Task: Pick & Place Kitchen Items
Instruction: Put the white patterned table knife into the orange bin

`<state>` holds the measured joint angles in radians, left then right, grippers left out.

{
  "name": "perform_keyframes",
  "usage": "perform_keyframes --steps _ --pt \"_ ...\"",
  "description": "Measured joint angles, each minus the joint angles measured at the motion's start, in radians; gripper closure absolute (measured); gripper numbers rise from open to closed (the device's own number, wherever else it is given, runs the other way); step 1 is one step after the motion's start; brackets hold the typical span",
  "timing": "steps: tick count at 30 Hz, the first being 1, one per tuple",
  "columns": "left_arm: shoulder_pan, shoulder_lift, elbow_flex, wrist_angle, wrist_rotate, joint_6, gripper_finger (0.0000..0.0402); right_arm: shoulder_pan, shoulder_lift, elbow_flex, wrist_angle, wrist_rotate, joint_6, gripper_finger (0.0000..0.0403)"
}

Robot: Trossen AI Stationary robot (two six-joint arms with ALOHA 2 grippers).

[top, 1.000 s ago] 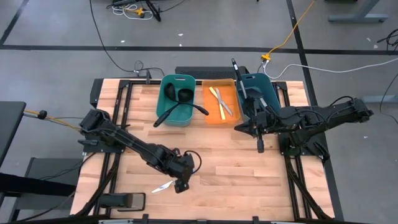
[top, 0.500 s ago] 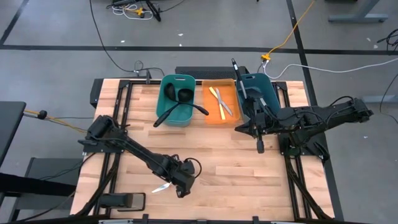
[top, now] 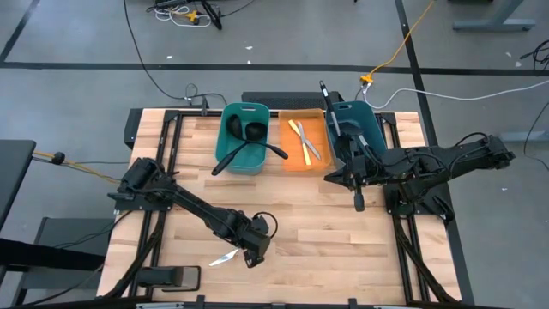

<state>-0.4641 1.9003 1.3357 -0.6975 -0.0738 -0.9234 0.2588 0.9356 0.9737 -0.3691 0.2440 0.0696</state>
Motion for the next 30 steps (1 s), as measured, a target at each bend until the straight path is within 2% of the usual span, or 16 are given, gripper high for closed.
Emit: perform_keyframes --steps 13,30 --pt "0.029 0.000 0.000 -0.019 -0.056 0.033 0.0141 0.000 0.000 0.000 0.000 0.002 0.000 0.0398" --pt "0.090 0.000 0.000 0.013 -0.045 0.090 0.0141 0.000 0.000 0.000 0.000 0.002 -0.001 0.0398"
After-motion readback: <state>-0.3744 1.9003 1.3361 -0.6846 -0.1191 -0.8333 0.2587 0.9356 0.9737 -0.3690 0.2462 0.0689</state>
